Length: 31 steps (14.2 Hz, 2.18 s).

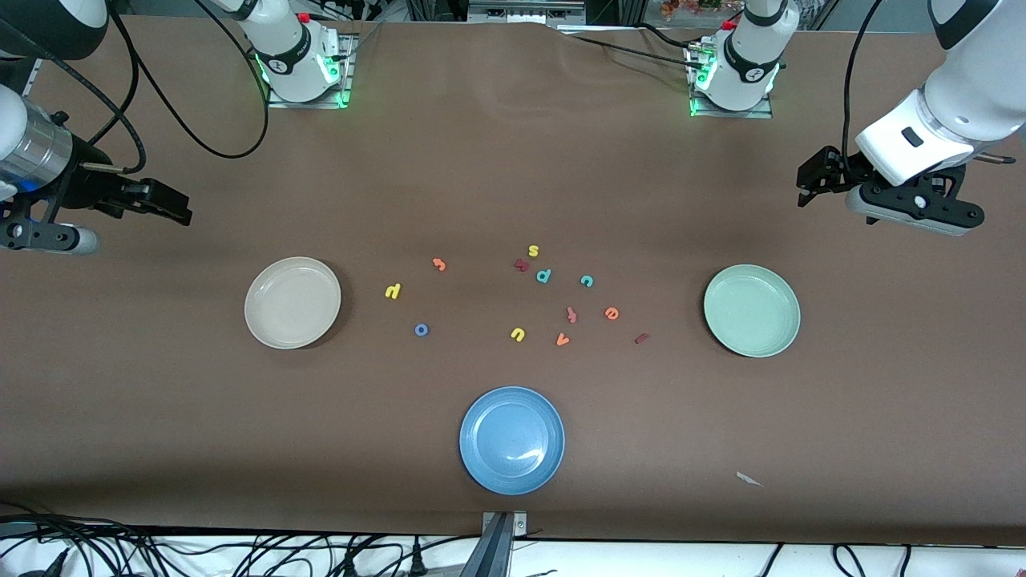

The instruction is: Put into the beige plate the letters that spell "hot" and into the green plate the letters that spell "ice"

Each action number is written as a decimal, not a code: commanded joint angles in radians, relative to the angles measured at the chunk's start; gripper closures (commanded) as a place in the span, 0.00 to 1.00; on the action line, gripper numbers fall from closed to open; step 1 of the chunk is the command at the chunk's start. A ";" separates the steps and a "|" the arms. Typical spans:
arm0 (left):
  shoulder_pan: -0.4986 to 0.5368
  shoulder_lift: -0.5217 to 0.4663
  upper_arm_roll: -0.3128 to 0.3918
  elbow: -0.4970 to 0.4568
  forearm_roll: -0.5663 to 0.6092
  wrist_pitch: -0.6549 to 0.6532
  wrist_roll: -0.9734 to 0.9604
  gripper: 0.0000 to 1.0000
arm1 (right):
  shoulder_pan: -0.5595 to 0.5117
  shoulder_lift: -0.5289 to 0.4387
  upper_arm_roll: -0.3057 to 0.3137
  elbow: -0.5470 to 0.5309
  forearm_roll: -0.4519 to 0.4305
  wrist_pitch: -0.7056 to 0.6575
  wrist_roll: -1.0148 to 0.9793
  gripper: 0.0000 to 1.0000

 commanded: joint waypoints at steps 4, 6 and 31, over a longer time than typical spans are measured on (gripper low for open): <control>-0.001 0.004 -0.005 0.018 0.025 -0.016 -0.014 0.00 | -0.001 -0.009 0.000 0.008 0.016 -0.013 -0.005 0.00; -0.001 0.003 -0.003 0.017 0.025 -0.016 -0.014 0.00 | -0.001 -0.009 0.000 0.008 0.016 -0.014 -0.005 0.00; 0.000 0.003 -0.017 0.018 0.026 -0.019 -0.014 0.00 | 0.005 -0.001 0.003 0.005 0.015 0.012 0.001 0.00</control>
